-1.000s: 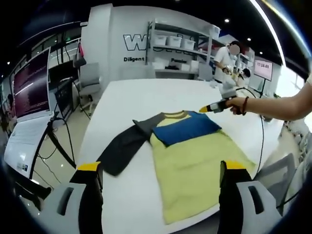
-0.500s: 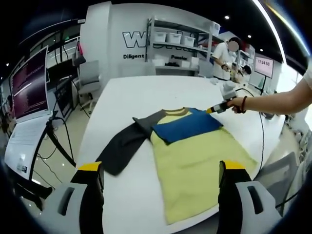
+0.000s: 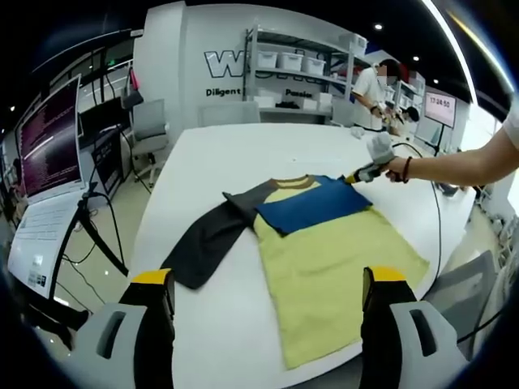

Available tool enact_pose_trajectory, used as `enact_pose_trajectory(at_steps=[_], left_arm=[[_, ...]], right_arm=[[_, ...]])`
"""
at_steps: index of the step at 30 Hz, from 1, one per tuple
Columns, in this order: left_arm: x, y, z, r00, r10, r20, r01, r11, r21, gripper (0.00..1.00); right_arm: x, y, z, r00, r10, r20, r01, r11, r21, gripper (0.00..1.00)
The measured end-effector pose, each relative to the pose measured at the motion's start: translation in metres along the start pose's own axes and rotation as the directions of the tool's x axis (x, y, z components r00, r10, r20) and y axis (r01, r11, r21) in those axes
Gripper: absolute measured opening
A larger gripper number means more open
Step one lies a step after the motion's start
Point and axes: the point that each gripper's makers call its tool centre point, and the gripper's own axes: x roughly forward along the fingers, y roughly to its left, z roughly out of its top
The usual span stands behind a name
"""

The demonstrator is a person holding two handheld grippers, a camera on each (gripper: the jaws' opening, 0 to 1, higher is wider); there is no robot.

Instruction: Fold the garment on the visible template until the final outline fits inside the template.

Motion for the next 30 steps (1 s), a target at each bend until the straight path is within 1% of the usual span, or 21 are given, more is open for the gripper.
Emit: enact_pose_trajectory(at_steps=[2, 3, 4, 6, 8, 10, 11, 12, 13, 15, 16, 19, 22, 24, 25, 26, 27, 28, 30], left_arm=[[0.0, 0.0, -0.001, 1.0, -0.002, -0.002, 0.002, 1.0, -0.001, 0.94], [0.0, -0.001, -0.001, 1.0, -0.003, -0.001, 0.003, 1.0, 0.001, 0.94], [0.0, -0.001, -0.001, 1.0, -0.004, -0.001, 0.004, 1.0, 0.001, 0.94], [-0.001, -0.001, 0.001, 1.0, -0.004, 0.003, 0.004, 1.0, 0.001, 0.94], [-0.001, -0.001, 0.001, 1.0, -0.003, 0.006, 0.003, 1.0, 0.0, 0.94], [-0.001, -0.001, 0.002, 1.0, -0.005, 0.01, 0.005, 1.0, 0.0, 0.94], [-0.001, -0.001, 0.003, 1.0, -0.005, 0.011, 0.005, 1.0, -0.001, 0.94], [0.0, -0.002, 0.003, 1.0, -0.008, 0.011, 0.008, 1.0, 0.0, 0.93], [0.0, -0.002, 0.003, 1.0, -0.01, 0.01, 0.01, 1.0, 0.001, 0.93], [0.001, -0.004, 0.003, 1.0, -0.016, 0.01, 0.016, 1.0, 0.003, 0.93], [0.001, -0.005, 0.003, 1.0, -0.018, 0.011, 0.018, 1.0, 0.003, 0.93], [0.001, -0.007, 0.006, 0.999, -0.027, 0.022, 0.027, 1.0, 0.004, 0.93], [0.001, -0.007, 0.007, 0.999, -0.028, 0.024, 0.028, 1.0, 0.007, 0.93], [0.0, -0.007, 0.007, 0.999, -0.028, 0.023, 0.028, 1.0, 0.007, 0.92], [0.0, -0.006, 0.006, 0.999, -0.029, 0.023, 0.029, 1.0, 0.008, 0.92], [-0.001, -0.006, 0.006, 0.999, -0.029, 0.022, 0.029, 1.0, 0.009, 0.92], [-0.001, -0.006, 0.006, 0.999, -0.029, 0.021, 0.028, 1.0, 0.009, 0.92], [-0.001, -0.006, 0.005, 0.999, -0.028, 0.019, 0.027, 1.0, 0.009, 0.92], [-0.001, -0.006, 0.004, 0.999, -0.029, 0.02, 0.029, 1.0, 0.008, 0.91]], right_arm=[[0.0, -0.003, 0.0, 1.0, -0.012, 0.008, 0.012, 0.999, 0.044, 0.0], [-0.001, -0.003, 0.0, 1.0, -0.017, 0.011, 0.016, 0.996, 0.086, 0.0], [-0.002, -0.006, 0.0, 0.999, -0.041, 0.016, 0.038, 0.985, 0.17, 0.0], [-0.006, -0.017, 0.0, 0.994, -0.104, 0.028, 0.094, 0.964, 0.248, 0.0], [-0.009, -0.017, 0.0, 0.994, -0.101, 0.034, 0.088, 0.959, 0.27, 0.0], [-0.013, -0.011, -0.003, 0.997, -0.078, 0.028, 0.067, 0.961, 0.268, 0.01], [-0.015, -0.008, -0.006, 0.997, -0.072, 0.023, 0.063, 0.96, 0.273, 0.05], [-0.017, -0.004, -0.01, 0.998, -0.064, 0.013, 0.057, 0.953, 0.299, 0.09], [-0.019, 0.001, -0.015, 0.999, -0.049, 0.004, 0.045, 0.949, 0.313, 0.1], [-0.022, 0.009, -0.021, 0.999, -0.041, -0.001, 0.04, 0.95, 0.309, 0.09], [-0.023, 0.012, -0.026, 0.999, -0.041, -0.016, 0.044, 0.95, 0.31, 0.09], [-0.026, 0.022, -0.034, 0.999, -0.03, -0.031, 0.038, 0.948, 0.317, 0.09], [-0.028, 0.029, -0.039, 0.999, -0.022, -0.043, 0.035, 0.948, 0.317, 0.09], [-0.029, 0.033, -0.048, 0.996, -0.024, -0.083, 0.045, 0.962, 0.27, 0.09], [-0.03, 0.034, -0.051, 0.996, -0.028, -0.088, 0.05, 0.965, 0.257, 0.08], [-0.028, 0.031, -0.052, 0.995, -0.034, -0.093, 0.055, 0.971, 0.233, 0.07], [-0.027, 0.028, -0.052, 0.995, -0.048, -0.087, 0.064, 0.98, 0.19, 0.03], [-0.029, 0.025, -0.054, 0.993, -0.068, -0.098, 0.082, 0.985, 0.15, 0.0], [-0.026, 0.017, -0.057, 0.991, -0.084, -0.106, 0.096, 0.988, 0.123, 0.0]])
